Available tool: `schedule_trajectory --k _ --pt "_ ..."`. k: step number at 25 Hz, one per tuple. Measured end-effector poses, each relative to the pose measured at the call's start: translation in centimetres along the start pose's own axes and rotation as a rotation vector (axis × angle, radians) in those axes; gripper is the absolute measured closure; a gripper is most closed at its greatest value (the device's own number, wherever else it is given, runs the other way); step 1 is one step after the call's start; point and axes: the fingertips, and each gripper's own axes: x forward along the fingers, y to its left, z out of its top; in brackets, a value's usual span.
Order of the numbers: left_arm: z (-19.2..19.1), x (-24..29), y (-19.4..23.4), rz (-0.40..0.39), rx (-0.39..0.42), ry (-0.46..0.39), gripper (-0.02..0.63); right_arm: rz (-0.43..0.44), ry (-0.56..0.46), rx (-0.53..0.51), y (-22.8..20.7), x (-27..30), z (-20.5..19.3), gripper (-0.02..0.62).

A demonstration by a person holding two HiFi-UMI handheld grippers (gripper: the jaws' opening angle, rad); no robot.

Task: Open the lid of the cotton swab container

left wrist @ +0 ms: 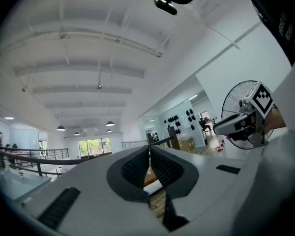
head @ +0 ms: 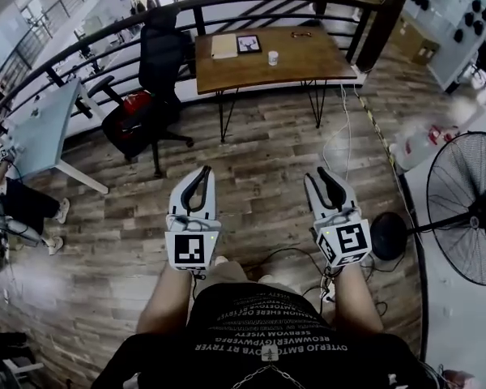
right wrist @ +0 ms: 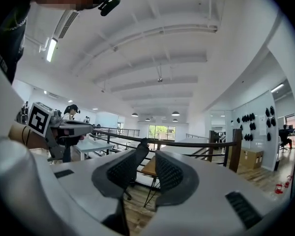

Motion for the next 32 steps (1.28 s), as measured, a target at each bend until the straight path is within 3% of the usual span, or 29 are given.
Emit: schedule_trajectory --k 5,11,23,32 --pt "-1.4 2.1 2.2 0.009 -0.003 0.027 0.574 0.01 0.002 0.018 -0.9 3.2 -0.6 0.442" --pt "-3.3 8.5 5.4 -0.019 -0.003 0.036 0.574 -0.015 0.01 0.027 -2.7 9.5 -0.9 0.436" --pt "-5.0 20.7 11.4 -0.087 0.031 -0.026 0.574 -0.054 0.02 0.027 -5.5 22.7 -0.7 0.434" --pt "-6.5 25.6 15.2 -0.126 -0.049 -0.041 0.574 -0.09 0.052 0.009 -6.4 28.2 -0.5 0.434"
